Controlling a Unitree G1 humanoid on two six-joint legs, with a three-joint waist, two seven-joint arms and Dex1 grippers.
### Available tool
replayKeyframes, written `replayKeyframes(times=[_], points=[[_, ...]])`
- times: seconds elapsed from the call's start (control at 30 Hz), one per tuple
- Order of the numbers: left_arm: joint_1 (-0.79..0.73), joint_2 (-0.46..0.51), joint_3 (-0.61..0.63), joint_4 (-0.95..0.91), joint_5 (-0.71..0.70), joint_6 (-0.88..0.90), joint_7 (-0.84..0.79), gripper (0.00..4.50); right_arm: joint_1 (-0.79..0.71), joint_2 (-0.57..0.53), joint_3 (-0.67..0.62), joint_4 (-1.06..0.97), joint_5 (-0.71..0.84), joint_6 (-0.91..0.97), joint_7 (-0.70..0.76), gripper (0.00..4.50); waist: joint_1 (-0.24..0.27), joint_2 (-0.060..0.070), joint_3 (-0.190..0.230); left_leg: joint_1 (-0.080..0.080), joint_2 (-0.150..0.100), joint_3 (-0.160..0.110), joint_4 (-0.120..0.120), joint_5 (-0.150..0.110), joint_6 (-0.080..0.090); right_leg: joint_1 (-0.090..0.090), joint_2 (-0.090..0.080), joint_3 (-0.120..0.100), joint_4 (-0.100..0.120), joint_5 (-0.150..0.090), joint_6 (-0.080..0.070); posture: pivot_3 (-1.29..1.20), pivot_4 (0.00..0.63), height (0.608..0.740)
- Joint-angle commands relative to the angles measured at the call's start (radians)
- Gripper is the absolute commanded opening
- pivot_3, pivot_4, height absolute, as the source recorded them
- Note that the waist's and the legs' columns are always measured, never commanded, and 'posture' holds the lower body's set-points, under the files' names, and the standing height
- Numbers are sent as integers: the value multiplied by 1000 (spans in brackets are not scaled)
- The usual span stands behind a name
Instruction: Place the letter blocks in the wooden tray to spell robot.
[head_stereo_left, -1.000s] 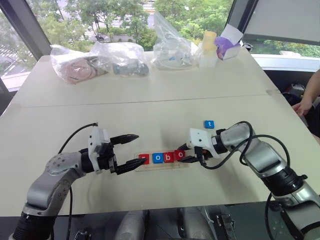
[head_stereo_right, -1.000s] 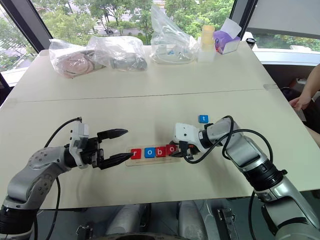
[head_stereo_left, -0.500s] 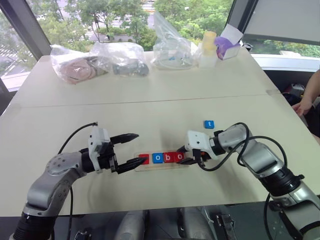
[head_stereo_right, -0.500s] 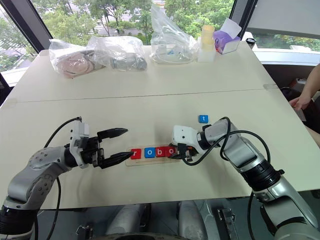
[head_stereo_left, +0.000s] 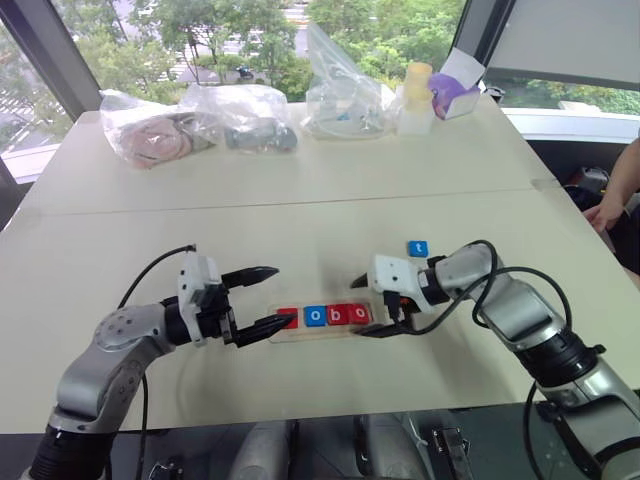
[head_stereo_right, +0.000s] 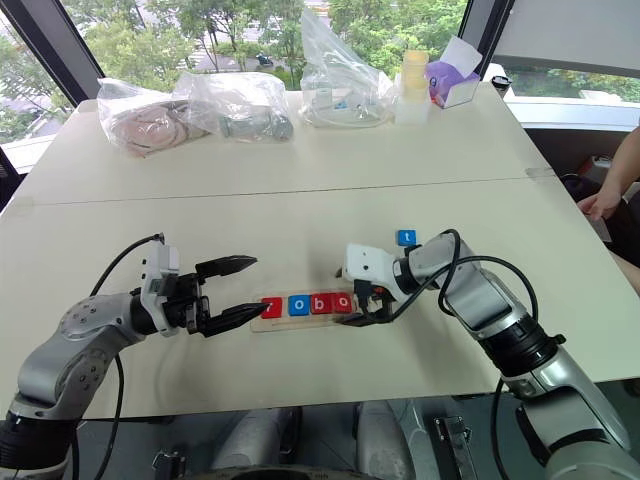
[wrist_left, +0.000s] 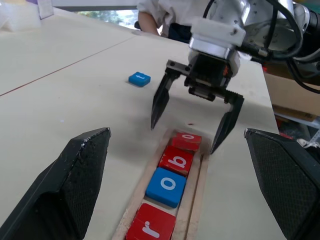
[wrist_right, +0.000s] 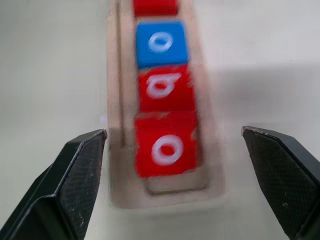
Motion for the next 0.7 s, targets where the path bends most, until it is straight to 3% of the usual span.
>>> replayKeyframes(times=[0.03,0.7], points=[[-8,-1,5,-30,-1,-14,3,4500,-22,14,-31,-32,28,33,-8,4462,1,0,0,0,0,0,0,0,0,0,0,0,0,0,0,0,150,740],[-11,-3,5,-28,1,-16,9,4500,-46,28,-34,10,-1,0,-29,4462,1,0,0,0,0,0,0,0,0,0,0,0,0,0,0,0,150,740]])
